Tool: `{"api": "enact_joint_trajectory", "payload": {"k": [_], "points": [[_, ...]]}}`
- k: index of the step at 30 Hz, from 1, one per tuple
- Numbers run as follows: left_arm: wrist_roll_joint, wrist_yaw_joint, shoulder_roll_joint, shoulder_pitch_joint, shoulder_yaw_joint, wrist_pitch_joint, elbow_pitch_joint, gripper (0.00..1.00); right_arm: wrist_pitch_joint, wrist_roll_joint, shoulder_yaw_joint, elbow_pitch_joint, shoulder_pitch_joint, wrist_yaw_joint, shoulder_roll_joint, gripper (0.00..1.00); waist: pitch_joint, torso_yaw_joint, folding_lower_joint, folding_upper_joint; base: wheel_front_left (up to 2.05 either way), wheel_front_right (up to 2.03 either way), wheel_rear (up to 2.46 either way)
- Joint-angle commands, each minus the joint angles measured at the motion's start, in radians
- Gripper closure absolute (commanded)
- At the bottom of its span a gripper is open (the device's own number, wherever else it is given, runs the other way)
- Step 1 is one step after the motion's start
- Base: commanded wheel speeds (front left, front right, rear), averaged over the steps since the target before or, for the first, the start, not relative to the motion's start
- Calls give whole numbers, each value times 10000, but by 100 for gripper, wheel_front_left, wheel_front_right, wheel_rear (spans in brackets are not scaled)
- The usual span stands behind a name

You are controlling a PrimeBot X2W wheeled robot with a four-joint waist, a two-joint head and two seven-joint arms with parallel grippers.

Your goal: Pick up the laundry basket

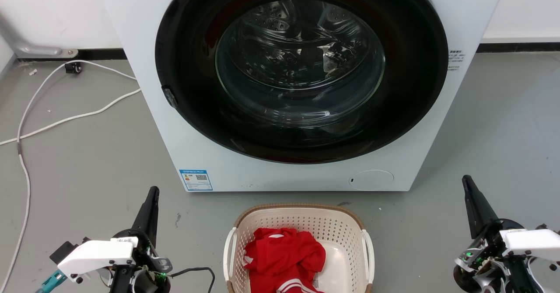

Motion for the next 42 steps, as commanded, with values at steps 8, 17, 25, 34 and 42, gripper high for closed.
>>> {"api": "enact_joint_trajectory", "payload": {"k": [8, 17, 25, 34, 42], "points": [[60, -34, -20, -101, 40, 46, 15, 100, 45, -35, -27, 13, -108, 0, 41, 100, 0, 0, 0, -1, 0, 0, 0], [76, -34, -27, -102, 49, 37, 14, 100, 59, -43, -38, 12, -109, 0, 49, 100, 0, 0, 0, -1, 0, 0, 0], [79, -34, -34, -103, 59, 45, 15, 0, 49, -54, -46, 13, -111, 0, 54, 0, 0, 0, 0, -1, 0, 0, 0], [162, 9, -77, 335, -48, -229, 161, 0, -223, -201, 168, 124, 360, 0, 60, 0, 4, -1, 0, -1, 0, 0, 0], [876, 7, -74, 461, 139, -707, 34, 0, -704, -877, 301, -148, 463, 0, 62, 0, 8, -1, 0, -1, 0, 0, 0]]}}
